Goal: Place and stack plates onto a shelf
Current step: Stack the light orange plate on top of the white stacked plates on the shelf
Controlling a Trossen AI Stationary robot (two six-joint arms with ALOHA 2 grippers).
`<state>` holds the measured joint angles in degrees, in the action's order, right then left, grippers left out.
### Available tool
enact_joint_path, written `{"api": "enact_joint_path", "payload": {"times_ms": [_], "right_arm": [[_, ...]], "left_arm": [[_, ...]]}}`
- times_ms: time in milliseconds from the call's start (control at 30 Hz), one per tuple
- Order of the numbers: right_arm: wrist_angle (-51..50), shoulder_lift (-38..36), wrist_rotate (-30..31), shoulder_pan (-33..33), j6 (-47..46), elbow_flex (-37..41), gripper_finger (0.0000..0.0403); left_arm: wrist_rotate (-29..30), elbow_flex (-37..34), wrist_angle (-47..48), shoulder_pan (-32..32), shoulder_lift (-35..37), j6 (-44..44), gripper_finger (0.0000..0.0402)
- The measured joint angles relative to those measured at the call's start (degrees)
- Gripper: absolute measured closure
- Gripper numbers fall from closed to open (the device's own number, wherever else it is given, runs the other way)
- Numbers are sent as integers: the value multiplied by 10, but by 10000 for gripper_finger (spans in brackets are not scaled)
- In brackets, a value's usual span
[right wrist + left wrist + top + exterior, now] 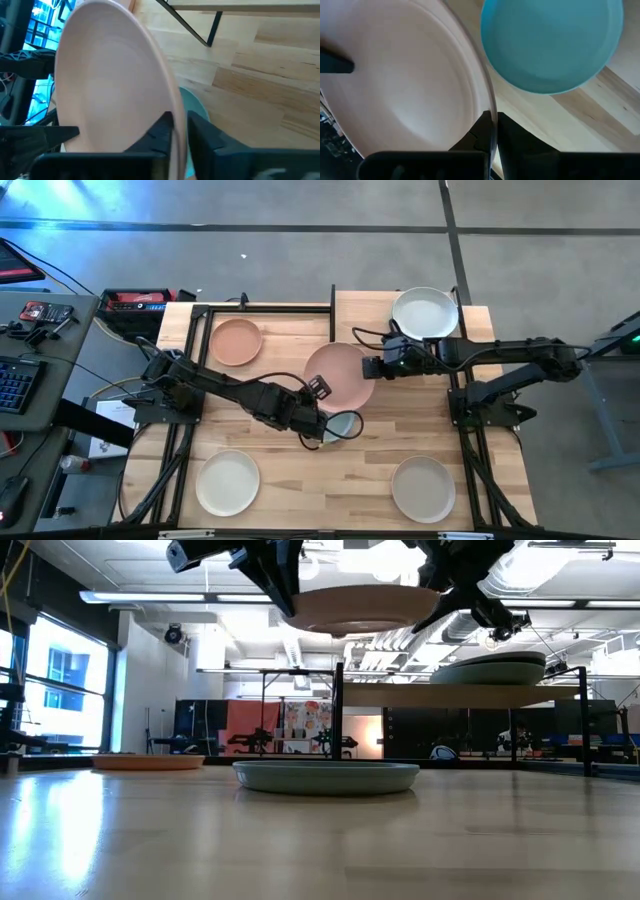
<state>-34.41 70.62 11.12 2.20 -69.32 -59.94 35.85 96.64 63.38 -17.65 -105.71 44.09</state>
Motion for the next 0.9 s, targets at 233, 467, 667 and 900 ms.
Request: {"api": "enact_joint_path", "payload": {"times_ms": [233,467,667,900], "right_arm": [[0,0,-5,0,-18,0,396],[4,0,-2,-3,-25,0,400],[-4,0,0,-3,-44,0,401],[-1,0,-4,-4,-59,0,402]], "left_arm": [[-2,0,-2,1,0,-11,397],[-2,0,0,8,-3,-40,393],[-3,-1,0,21,-3,-95,360],[-8,-1,-6,26,-3,-178,308]]}}
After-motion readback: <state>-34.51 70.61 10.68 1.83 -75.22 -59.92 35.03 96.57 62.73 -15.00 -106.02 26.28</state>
